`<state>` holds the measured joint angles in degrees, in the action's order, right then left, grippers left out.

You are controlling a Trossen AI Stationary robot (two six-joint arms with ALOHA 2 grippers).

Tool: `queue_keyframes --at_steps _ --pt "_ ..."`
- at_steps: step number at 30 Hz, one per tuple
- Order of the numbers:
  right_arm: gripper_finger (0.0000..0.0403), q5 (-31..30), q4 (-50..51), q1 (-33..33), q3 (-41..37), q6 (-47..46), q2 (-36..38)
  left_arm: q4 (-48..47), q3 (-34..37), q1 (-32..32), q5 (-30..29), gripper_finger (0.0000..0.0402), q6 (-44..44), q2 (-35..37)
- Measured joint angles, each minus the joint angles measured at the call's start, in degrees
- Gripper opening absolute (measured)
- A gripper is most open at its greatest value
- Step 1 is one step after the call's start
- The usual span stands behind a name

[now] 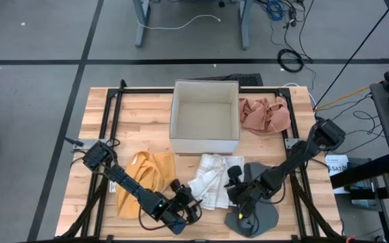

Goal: Fold towel
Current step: Fold the white towel with brown checkered lines

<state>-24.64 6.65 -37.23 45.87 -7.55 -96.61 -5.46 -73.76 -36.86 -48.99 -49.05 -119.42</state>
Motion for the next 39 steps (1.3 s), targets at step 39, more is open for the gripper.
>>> queue_keyframes --at_steps 39 --pt "0.016 -6.81 -22.45 0.5 0.02 13.95 -8.55 9.25 -0.02 4.49 18.59 0.0263 13.69 -0.26"
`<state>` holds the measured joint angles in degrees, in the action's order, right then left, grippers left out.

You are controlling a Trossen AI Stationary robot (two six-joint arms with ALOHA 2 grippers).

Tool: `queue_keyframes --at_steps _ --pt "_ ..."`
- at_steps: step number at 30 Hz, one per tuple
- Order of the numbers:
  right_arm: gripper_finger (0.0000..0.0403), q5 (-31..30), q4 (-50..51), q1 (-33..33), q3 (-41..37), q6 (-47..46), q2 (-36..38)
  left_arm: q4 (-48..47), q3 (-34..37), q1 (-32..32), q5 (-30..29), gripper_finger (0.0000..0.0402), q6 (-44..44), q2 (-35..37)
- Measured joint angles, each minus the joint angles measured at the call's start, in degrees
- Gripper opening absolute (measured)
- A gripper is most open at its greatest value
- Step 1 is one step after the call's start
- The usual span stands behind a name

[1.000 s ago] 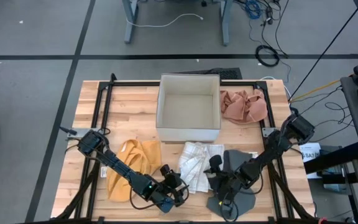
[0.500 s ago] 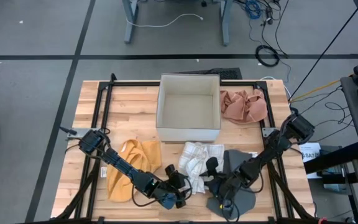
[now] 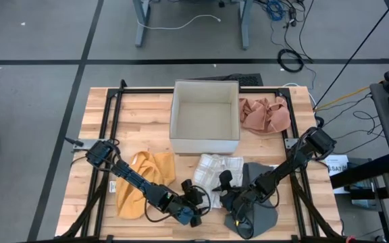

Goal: Fold towel
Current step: Fold the white towel with brown checkered lines

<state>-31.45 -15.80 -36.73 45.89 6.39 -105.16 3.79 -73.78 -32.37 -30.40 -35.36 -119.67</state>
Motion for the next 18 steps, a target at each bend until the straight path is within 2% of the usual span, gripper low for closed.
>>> queue_keyframes --at_steps 5,9,12,18 --pt "0.014 -4.16 -0.6 0.0 0.0 0.59 0.0 0.27 0.0 0.1 1.08 0.0263 1.29 -0.02" --pt "0.0127 -4.29 -0.45 -0.05 0.0 0.54 0.0 0.25 0.0 0.43 1.13 0.0263 1.64 -0.02" --pt "0.0126 -4.9 -0.34 -0.44 0.0 0.53 0.0 0.24 0.0 0.76 1.11 0.0263 1.99 -0.02" --pt "0.0137 -12.21 -0.35 -2.66 0.0 2.6 0.0 0.22 0.0 1.02 1.15 0.0263 2.93 -0.02"
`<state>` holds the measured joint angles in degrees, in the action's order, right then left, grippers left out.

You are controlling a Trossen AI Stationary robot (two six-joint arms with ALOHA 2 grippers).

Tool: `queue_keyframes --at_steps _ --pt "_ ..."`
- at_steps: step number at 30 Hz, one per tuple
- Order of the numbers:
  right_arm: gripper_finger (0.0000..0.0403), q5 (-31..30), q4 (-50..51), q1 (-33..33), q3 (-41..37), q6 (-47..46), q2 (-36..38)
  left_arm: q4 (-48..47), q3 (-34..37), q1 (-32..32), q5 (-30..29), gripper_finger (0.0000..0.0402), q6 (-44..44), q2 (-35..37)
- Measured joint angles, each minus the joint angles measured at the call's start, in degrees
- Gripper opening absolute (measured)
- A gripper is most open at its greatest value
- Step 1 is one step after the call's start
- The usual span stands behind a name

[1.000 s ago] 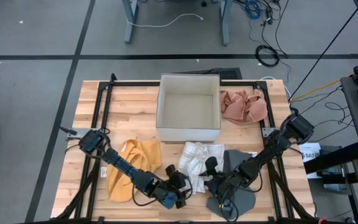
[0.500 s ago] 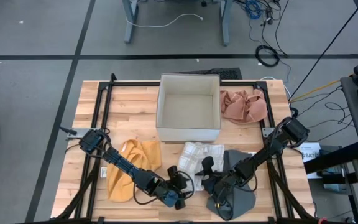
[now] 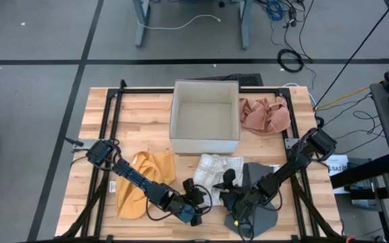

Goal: Fold towel
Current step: Fold the white towel with brown checkered lines

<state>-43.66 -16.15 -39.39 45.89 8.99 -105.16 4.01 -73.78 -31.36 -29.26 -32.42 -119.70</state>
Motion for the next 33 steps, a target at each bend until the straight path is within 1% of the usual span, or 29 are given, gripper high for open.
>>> queue_keyframes --at_steps 4,8,12,15,21,27,33 --pt "0.0163 -0.83 -0.28 -0.92 0.0 0.98 0.0 -0.02 0.0 0.11 0.11 0.0263 0.03 0.0" --pt "0.0202 -0.9 -0.3 -0.86 0.0 0.65 0.0 0.0 0.0 0.11 0.38 0.0263 0.2 0.0" --pt "0.0236 -0.9 -0.41 -0.75 0.0 0.2 0.0 0.79 0.0 0.27 4.28 0.0263 1.0 0.0" --pt "0.0249 -0.92 -0.7 -0.68 0.0 0.26 0.0 2.19 -0.02 0.27 6.58 0.0263 1.89 0.0" --pt "0.0247 -0.54 -1.74 -0.29 0.0 1.49 0.0 4.0 -0.02 0.31 9.29 0.0263 3.68 0.0" --pt "0.023 5.94 -1.71 1.88 0.0 0.18 0.0 4.26 -0.02 0.49 9.29 0.0263 4.46 0.0" --pt "0.0202 7.81 -1.72 3.18 0.0 0.29 0.0 4.24 -0.02 0.48 9.29 0.0263 4.83 0.0"
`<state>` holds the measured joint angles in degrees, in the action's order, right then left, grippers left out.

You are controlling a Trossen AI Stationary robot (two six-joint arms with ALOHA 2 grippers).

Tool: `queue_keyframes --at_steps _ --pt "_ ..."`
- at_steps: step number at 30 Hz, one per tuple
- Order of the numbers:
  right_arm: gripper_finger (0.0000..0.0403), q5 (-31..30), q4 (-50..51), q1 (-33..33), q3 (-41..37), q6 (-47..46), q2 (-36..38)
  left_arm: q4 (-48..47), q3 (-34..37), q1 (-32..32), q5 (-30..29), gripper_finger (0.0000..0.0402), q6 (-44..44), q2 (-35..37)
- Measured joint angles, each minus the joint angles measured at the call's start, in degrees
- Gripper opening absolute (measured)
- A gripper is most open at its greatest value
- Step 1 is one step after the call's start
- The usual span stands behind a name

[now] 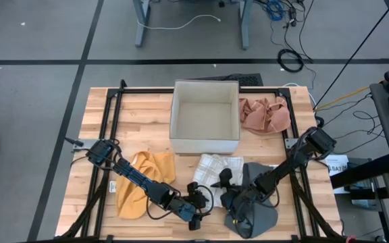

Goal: Fold towel
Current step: Fold the white towel with brown checkered lines

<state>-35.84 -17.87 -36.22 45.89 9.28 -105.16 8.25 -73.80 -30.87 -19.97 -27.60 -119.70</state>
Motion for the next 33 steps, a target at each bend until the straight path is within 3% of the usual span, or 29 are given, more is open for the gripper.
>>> queue_keyframes --at_steps 9,16,27,33 --pt "0.0131 3.25 -0.42 1.78 0.0 0.2 0.0 0.01 0.0 0.5 -0.33 0.0263 2.07 0.0" --pt "0.0014 3.19 -0.64 2.17 0.0 1.85 0.0 -0.18 0.0 0.34 -0.25 0.0263 4.1 0.58" --pt "0.0003 -3.37 -0.86 4.04 -0.02 2.8 3.26 -0.71 -0.02 -4.18 6.53 0.0263 4.57 4.72" --pt "0.0002 -3.16 -1.53 5.08 -0.02 5.09 6.1 -4.4 0.04 -3.2 1.04 0.0263 1.83 3.76"
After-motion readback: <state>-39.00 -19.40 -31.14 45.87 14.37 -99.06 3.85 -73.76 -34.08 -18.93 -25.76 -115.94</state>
